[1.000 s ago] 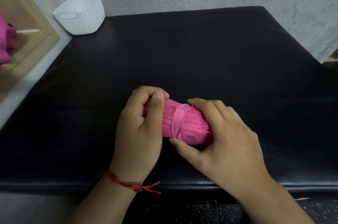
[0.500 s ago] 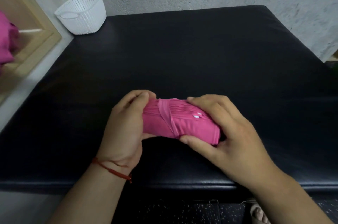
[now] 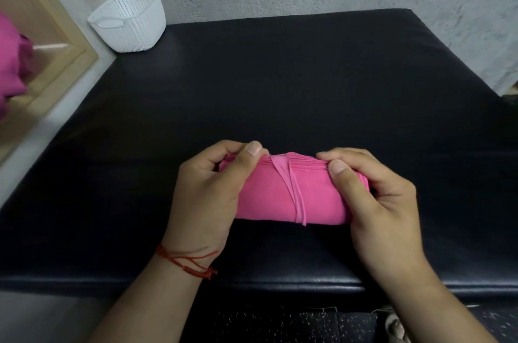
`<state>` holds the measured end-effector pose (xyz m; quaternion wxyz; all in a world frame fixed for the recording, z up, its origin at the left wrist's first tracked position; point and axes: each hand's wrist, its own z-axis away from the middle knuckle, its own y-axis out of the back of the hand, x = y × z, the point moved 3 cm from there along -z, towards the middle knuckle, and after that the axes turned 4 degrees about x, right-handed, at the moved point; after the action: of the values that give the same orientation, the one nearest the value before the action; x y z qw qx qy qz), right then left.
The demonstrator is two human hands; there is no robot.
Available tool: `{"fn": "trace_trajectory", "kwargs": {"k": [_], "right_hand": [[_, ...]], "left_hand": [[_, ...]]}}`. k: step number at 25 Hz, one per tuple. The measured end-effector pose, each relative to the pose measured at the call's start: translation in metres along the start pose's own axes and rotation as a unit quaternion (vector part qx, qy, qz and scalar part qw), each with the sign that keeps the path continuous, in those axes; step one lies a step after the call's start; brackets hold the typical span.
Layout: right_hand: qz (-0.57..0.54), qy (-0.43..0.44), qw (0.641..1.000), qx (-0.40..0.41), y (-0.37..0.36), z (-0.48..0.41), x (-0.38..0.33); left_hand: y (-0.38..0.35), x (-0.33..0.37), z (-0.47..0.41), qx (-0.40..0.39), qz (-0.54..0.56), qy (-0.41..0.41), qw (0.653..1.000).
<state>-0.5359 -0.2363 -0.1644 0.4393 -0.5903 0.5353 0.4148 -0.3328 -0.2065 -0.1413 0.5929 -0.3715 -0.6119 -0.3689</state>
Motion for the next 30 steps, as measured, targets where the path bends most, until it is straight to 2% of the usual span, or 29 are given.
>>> {"fn": "trace_trajectory", "kwargs": {"k": [2, 4, 5, 7, 9, 13, 16, 18, 21, 25, 28, 30], "right_hand": [[0.000, 0.008, 1.000, 0.009, 0.001, -0.002, 0.000], [0.010, 0.010, 1.000, 0.014, 0.003, -0.005, -0.002], [0.015, 0.005, 1.000, 0.011, 0.004, -0.007, -0.003], [0.019, -0.015, 1.000, 0.001, 0.007, -0.011, -0.002], [0.007, -0.043, 0.999, -0.025, 0.007, -0.011, -0.001], [0.010, -0.024, 0.997, -0.069, 0.005, -0.011, -0.001], [-0.012, -0.022, 0.998, -0.055, 0.008, -0.014, -0.004], [-0.018, -0.013, 0.998, -0.055, 0.004, -0.013, -0.009], [-0.019, -0.009, 0.998, -0.063, -0.004, -0.014, -0.018], [-0.009, -0.084, 0.992, -0.096, -0.025, -0.009, -0.022], [-0.024, -0.192, 0.971, -0.141, -0.045, 0.002, -0.016], [-0.018, -0.215, 0.958, -0.186, -0.060, -0.001, -0.028]], "left_hand": [[-0.002, -0.003, 0.001, 0.033, 0.023, 0.004, 0.999], [-0.002, -0.005, 0.003, 0.045, 0.011, -0.026, 0.999], [-0.003, -0.006, 0.004, 0.018, 0.017, -0.021, 0.999], [-0.006, -0.010, 0.005, -0.067, 0.050, 0.049, 0.995], [-0.005, -0.010, 0.003, -0.095, 0.052, 0.075, 0.991], [0.002, -0.009, 0.001, -0.050, 0.059, 0.007, 0.997], [0.002, -0.010, 0.001, -0.044, 0.077, 0.016, 0.996], [0.004, -0.005, 0.002, -0.001, 0.096, 0.011, 0.995], [0.006, 0.001, 0.005, 0.066, 0.093, -0.059, 0.992], [0.028, 0.007, -0.001, 0.091, 0.094, -0.070, 0.989], [0.058, 0.019, -0.013, 0.076, 0.019, -0.101, 0.992], [0.080, 0.027, -0.018, 0.076, 0.009, -0.105, 0.991]]}}
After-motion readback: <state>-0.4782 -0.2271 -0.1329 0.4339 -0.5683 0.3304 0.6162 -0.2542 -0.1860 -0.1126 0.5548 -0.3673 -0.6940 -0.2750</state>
